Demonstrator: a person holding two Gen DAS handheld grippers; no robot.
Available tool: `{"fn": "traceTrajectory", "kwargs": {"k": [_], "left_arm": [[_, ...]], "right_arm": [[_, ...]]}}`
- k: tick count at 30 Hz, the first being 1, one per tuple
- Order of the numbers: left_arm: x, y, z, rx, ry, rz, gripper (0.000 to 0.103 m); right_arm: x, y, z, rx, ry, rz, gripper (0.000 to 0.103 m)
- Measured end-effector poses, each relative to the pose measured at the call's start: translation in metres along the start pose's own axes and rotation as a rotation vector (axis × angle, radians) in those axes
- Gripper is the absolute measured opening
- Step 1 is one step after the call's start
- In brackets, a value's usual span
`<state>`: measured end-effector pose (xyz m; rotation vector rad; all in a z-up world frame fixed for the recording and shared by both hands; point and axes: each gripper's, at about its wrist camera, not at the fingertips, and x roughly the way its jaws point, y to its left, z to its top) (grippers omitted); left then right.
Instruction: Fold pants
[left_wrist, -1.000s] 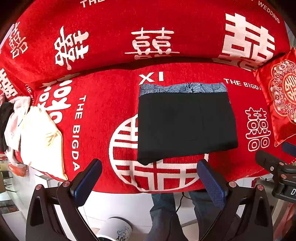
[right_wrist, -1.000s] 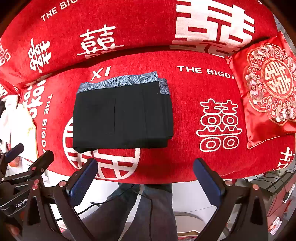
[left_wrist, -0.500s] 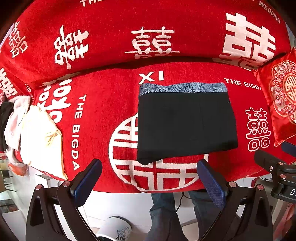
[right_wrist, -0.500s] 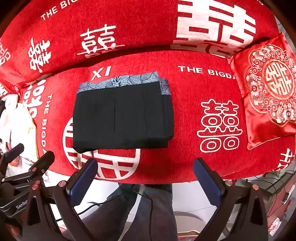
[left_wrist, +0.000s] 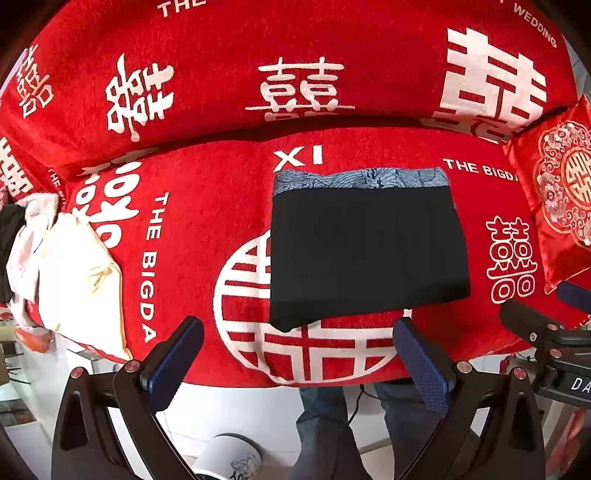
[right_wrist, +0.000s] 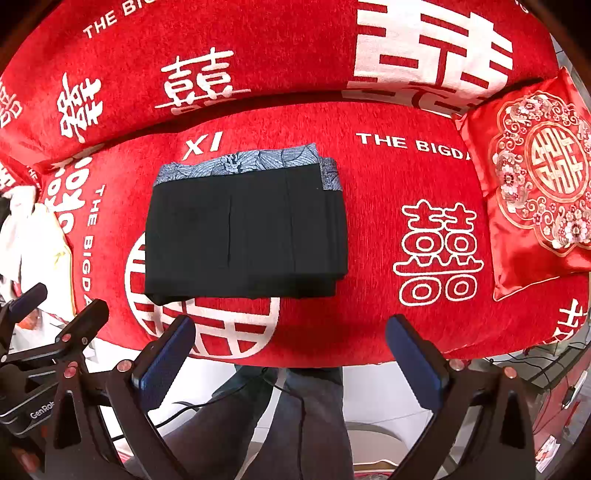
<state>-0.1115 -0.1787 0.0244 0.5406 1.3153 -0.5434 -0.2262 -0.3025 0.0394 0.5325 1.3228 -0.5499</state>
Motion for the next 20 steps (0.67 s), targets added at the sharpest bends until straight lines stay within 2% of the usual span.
{"fn": "traceTrajectory", "kwargs": {"k": [12, 20], "left_arm": [[-0.0005, -0.0022, 0.0008, 0.012, -0.001, 0.000, 0.103], [-0.0049, -0.0042, 0.0020, 0.023, -0.030, -0.005, 0.103]], "right_arm": [[0.0013, 0.0024, 0.0037, -0.019, 0.004, 0.000, 0.103], [0.0012, 0.0023, 0.0053, -0.021, 0.005, 0.002, 0.103]]}}
